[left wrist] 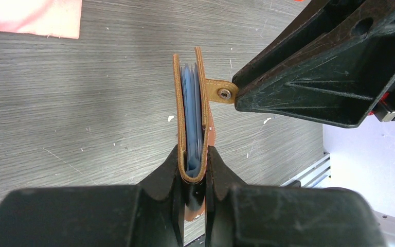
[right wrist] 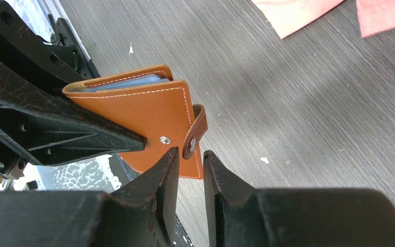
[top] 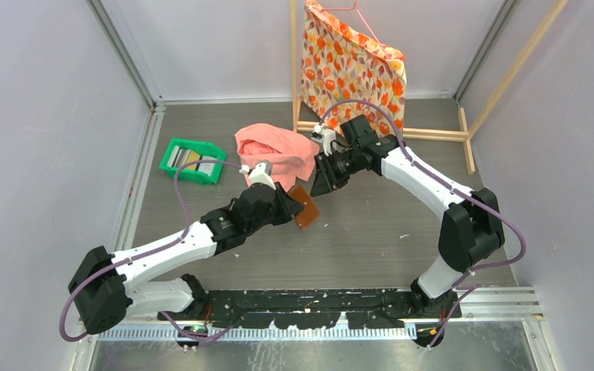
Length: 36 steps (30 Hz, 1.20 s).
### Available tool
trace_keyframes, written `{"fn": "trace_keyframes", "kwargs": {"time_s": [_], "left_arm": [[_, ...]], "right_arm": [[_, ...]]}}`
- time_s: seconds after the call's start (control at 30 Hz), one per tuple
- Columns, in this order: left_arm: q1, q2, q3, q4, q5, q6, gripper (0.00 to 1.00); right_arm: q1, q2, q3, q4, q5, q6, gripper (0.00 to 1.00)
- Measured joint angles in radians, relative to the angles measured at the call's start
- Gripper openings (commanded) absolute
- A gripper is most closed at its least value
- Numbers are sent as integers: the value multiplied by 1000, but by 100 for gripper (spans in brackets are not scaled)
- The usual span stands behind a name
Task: Put the credit cards into the card holder
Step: Close the card holder at the center of the board.
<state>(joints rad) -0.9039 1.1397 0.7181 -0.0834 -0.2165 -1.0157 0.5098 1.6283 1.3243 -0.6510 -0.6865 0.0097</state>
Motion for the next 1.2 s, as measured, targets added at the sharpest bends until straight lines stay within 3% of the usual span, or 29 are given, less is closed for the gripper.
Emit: {"fn": "trace_keyframes", "kwargs": {"time_s": [0.13,0.73,1.0,1.2], "left_arm": [[0,0,0,0,1,0,0],[0,0,0,0,18,-2,0],[0,-1,0,0,18,-2,0],[0,-1,0,0,19,-3,0]], "right_arm": [[5,0,2,-2,-3,0,22],[6,14,20,-20,-10,0,23],[6,17,25,-28,-26,-11,13],[6,19,26,-31,-38,-17,15]]}}
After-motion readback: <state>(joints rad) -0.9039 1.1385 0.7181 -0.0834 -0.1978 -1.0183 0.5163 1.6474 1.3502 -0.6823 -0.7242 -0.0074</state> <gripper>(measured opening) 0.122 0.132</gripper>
